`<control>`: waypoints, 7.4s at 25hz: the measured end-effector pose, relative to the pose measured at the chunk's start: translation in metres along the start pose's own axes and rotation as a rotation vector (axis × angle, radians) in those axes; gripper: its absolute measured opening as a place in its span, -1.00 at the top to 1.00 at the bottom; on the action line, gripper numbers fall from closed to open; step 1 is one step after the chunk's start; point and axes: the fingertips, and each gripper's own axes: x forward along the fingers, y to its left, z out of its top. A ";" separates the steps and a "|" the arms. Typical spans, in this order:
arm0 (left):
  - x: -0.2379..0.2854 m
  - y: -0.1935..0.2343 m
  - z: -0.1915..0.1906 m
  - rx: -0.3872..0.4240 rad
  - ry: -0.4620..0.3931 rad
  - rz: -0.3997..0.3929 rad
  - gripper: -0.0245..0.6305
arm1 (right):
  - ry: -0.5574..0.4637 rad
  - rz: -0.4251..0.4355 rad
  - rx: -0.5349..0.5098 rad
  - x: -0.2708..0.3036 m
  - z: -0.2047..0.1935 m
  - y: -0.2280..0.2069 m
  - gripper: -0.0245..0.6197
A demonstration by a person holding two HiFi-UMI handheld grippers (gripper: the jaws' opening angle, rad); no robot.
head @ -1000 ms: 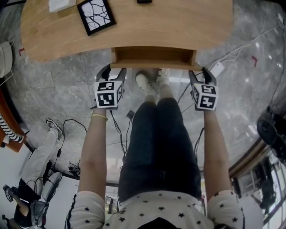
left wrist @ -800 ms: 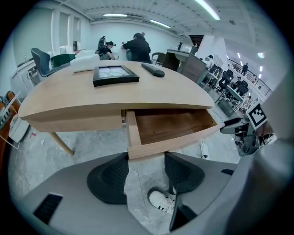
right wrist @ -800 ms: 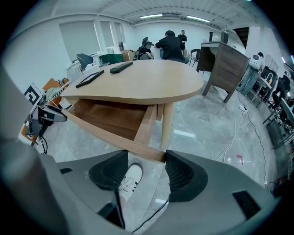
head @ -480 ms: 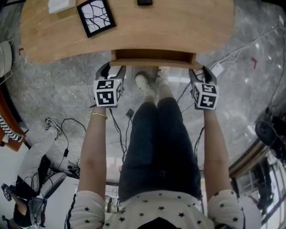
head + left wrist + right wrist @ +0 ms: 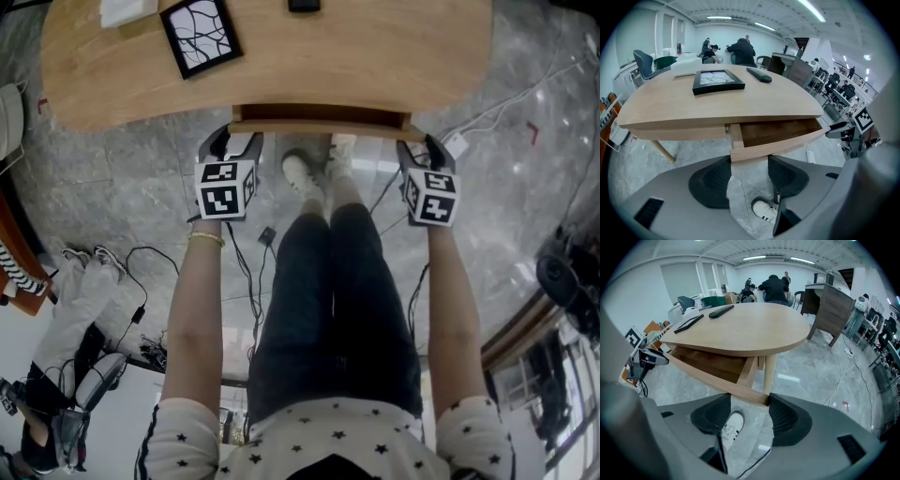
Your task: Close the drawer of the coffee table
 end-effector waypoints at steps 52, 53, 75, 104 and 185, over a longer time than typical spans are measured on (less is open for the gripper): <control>0.017 0.009 0.046 -0.070 -0.057 0.059 0.14 | -0.077 -0.009 -0.001 0.017 0.052 -0.019 0.09; 0.018 0.009 0.047 -0.070 -0.058 0.060 0.14 | -0.078 -0.010 -0.001 0.018 0.053 -0.019 0.09; 0.020 0.012 0.057 -0.121 -0.149 0.106 0.15 | -0.178 -0.024 0.003 0.021 0.065 -0.023 0.09; 0.018 0.012 0.058 -0.134 -0.196 0.130 0.15 | -0.230 -0.085 -0.041 0.015 0.066 -0.024 0.09; -0.316 -0.133 0.128 -0.132 -0.391 -0.098 0.90 | -0.450 0.179 -0.086 -0.316 0.171 0.151 0.90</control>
